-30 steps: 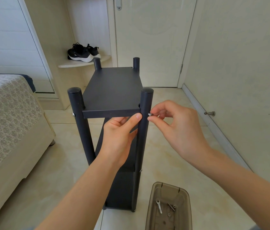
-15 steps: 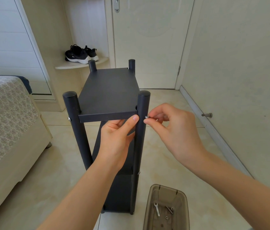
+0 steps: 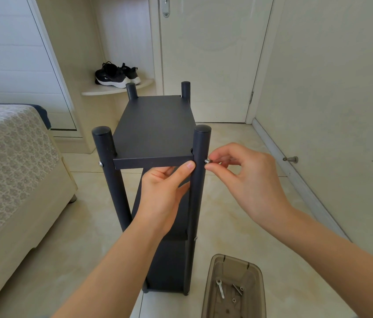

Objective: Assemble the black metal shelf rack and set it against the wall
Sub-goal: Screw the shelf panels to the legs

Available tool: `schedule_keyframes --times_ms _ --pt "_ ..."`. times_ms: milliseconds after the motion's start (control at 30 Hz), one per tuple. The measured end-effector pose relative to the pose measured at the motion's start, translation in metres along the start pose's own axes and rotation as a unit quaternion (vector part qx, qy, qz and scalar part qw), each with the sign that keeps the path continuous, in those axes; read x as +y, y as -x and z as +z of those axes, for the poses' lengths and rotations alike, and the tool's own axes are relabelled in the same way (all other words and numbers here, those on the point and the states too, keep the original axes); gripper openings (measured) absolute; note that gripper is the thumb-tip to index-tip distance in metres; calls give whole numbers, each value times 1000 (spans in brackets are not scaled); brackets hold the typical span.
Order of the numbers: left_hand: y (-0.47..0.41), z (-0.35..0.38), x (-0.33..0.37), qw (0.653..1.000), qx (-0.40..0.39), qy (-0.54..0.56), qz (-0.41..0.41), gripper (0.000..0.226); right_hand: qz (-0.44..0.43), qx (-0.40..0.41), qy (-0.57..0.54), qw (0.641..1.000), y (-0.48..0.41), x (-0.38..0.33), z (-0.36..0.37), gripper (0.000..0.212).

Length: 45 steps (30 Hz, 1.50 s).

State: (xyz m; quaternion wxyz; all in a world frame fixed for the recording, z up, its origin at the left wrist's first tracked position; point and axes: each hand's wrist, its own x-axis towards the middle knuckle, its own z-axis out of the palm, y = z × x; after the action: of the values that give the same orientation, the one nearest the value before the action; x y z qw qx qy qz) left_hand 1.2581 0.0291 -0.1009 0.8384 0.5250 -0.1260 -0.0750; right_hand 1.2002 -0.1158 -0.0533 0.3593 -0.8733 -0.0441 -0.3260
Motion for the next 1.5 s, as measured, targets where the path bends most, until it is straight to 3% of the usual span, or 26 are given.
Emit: schedule_keyframes --times_ms 200,333,567,1000,1133,1333,1400,1500 --pt "-1 1 2 1000 -5 1 -5 22 9 -3 12 1000 -1 0 1 11" --pt "-2 2 3 1000 -9 6 0 24 73 -3 -68 995 -6 -1 1 7" --pt "-2 1 1 1000 1 9 7 21 -11 0 51 999 -2 -7 1 10" --pt "-1 -1 1 1000 5 -3 -2 27 -37 19 52 998 1 -4 3 9" --pt "-1 0 3 1000 4 0 0 17 75 9 -67 995 -8 -1 5 19" --pt "0 0 5 1000 -3 -1 7 17 153 -56 -138 977 -19 7 5 23" --pt "1 0 6 1000 10 -21 1 15 207 -109 -186 954 -24 14 3 43" --pt "4 -2 7 997 10 -76 -9 23 228 -220 -320 893 -33 21 1 64"
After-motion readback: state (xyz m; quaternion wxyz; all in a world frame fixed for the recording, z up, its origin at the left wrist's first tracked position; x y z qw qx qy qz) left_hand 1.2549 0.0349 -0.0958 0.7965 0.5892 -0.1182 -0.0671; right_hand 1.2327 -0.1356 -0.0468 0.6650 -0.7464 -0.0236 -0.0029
